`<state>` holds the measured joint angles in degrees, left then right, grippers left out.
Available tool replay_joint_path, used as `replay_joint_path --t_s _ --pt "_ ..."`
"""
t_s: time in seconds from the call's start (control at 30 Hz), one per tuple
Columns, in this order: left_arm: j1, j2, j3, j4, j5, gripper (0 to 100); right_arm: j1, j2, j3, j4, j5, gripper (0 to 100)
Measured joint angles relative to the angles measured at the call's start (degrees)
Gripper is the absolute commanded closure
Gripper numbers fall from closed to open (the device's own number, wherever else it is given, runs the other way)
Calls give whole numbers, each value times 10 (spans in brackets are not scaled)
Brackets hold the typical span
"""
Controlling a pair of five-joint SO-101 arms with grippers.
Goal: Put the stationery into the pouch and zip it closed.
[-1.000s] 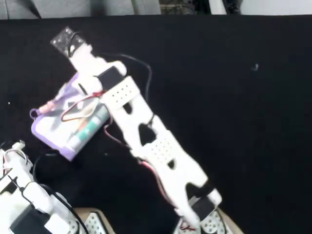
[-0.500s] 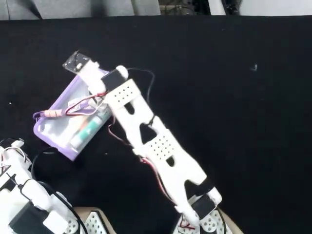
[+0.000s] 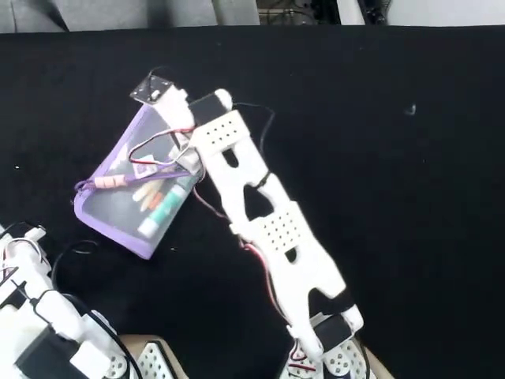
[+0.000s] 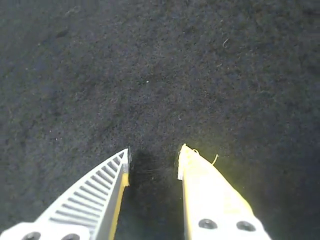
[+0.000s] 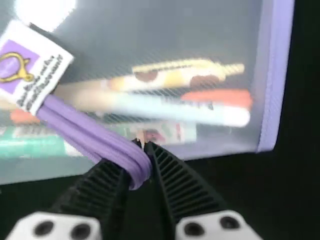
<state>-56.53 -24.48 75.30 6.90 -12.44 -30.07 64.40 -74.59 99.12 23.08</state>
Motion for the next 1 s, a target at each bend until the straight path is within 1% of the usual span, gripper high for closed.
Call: replay_joint_path --t_s 0.13,0.23,0.5,0.6,0.67,0.8,0.87,1.0 --pt "13 0 -1 0 -34 826 28 -64 109 0 0 987" --pt "34 -1 1 -4 -51 826 50 -106 165 0 18 987" --pt "94 -2 5 1 -54 825 55 -134 189 0 28 987" --pt "111 -2 -27 61 -54 825 69 -134 189 0 28 987" --pt "118 -1 -64 125 -54 827 89 -134 189 0 30 987" --pt "154 1 -139 250 -50 827 124 -134 189 0 33 987" --pt "176 1 -156 274 -24 827 133 -134 189 0 33 987" --pt "224 1 -162 289 41 827 139 -147 192 0 33 987"
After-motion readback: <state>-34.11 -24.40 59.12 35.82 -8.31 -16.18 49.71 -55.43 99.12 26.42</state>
